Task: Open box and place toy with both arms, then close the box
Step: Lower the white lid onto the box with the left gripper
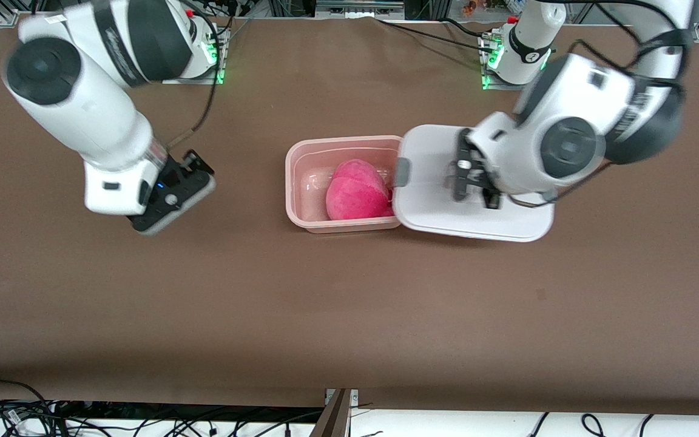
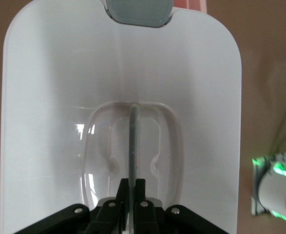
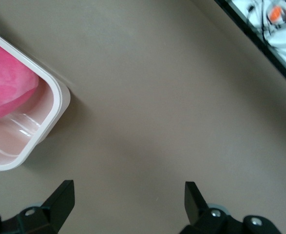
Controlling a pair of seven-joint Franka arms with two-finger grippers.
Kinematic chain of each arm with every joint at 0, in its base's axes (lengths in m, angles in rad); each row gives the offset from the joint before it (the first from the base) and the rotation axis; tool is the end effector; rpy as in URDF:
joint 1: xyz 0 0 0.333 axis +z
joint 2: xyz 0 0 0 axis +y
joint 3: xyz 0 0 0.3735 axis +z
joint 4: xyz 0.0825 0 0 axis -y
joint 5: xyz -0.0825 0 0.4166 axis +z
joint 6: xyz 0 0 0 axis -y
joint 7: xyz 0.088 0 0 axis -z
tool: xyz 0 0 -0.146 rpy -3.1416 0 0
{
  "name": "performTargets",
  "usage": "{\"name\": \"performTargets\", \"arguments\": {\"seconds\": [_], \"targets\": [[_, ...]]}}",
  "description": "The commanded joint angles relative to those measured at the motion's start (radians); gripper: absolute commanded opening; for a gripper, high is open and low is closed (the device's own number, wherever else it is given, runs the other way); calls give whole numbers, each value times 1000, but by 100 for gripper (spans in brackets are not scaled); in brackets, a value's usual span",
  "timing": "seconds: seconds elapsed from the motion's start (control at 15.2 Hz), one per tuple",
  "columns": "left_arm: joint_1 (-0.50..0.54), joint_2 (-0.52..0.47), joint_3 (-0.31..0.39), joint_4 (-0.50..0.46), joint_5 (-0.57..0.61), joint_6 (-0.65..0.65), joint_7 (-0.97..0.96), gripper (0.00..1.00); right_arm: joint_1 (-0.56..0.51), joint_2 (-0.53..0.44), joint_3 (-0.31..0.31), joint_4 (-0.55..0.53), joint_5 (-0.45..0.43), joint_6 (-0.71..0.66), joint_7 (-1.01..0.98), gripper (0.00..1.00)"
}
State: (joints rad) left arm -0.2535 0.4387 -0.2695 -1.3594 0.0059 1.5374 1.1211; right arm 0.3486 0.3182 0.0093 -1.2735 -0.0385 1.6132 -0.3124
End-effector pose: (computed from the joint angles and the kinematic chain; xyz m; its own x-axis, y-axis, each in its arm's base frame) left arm 0.6255 -0.3221 0.4677 -0.0646 -0.9979 -0.0088 -0.9623 0.0599 0.2652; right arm 0.6622 0.2407 0.5917 0.7830 0.6219 0.0095 0.6211 -0.7827 0.0405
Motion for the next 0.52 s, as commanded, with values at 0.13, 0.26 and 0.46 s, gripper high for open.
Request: {"name": "performTargets", "arguments": {"seconds": [0.13,0.26,0.46], "targets": [[-186,110,10,34,-15,237,-231,0,18,-224,-95,-187,66,-39,174,100],[-233,144,10,34,-17,326,-277,0,20,-310,-124,-294,69,-24,235,100],[-285,178,10,32,-15,374,-313,0,-66,-431,-115,-476,60,68,311,100]]}}
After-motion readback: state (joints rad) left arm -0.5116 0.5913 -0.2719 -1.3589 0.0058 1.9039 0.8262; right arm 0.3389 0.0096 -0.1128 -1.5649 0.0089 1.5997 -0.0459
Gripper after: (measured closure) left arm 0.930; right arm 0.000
